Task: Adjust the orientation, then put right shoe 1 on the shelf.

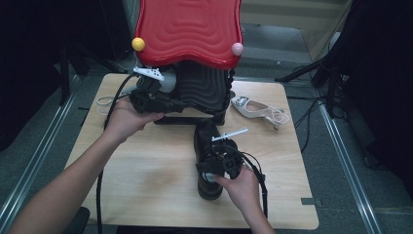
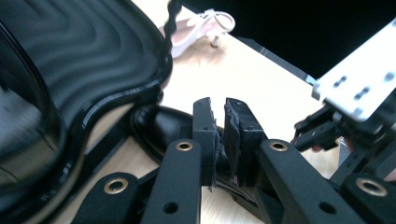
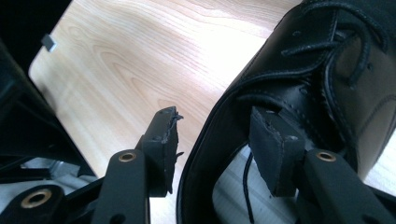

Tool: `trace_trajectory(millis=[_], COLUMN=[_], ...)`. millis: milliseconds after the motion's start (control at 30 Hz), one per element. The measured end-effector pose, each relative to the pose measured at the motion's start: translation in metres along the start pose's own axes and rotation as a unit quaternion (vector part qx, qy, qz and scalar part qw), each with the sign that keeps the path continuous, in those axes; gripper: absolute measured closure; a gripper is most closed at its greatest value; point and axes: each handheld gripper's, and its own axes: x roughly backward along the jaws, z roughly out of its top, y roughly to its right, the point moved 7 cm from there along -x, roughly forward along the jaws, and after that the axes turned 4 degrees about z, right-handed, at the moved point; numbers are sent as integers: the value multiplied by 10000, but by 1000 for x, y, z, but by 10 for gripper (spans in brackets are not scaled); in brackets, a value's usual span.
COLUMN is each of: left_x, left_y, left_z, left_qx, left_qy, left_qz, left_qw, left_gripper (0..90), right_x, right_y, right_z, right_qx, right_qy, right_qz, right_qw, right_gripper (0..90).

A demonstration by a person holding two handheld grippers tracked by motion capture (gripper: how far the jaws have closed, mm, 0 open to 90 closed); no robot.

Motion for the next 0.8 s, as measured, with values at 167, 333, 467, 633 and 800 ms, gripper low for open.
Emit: trace_trajectory(millis=[167, 333, 467, 633, 800], left_x=[10, 18, 24, 29, 32], left_y=[-4, -10, -15, -18, -18], left_z=[20, 37, 53, 75, 93], left_qx=[-46, -96, -73, -102, -150], left_qy=[117, 215, 260, 280, 323], left_qz=[15, 90, 144, 259, 318], left_qw=[9999, 9997, 9995, 9992, 9989], left_gripper=[838, 841, 844, 845, 857], right_x=[-12, -27, -38, -47, -48], right_y=[0, 2, 4, 4, 5], right_z=[0, -3, -5, -7, -8], right_qx=[-35, 8, -65, -24, -102], right_qy=[-130, -289, -420, -467, -486], right_qz=[-86, -237, -332, -589, -622], right_qw=[9999, 9993, 9985, 9972, 9968], right_gripper=[521, 518, 534, 539, 549])
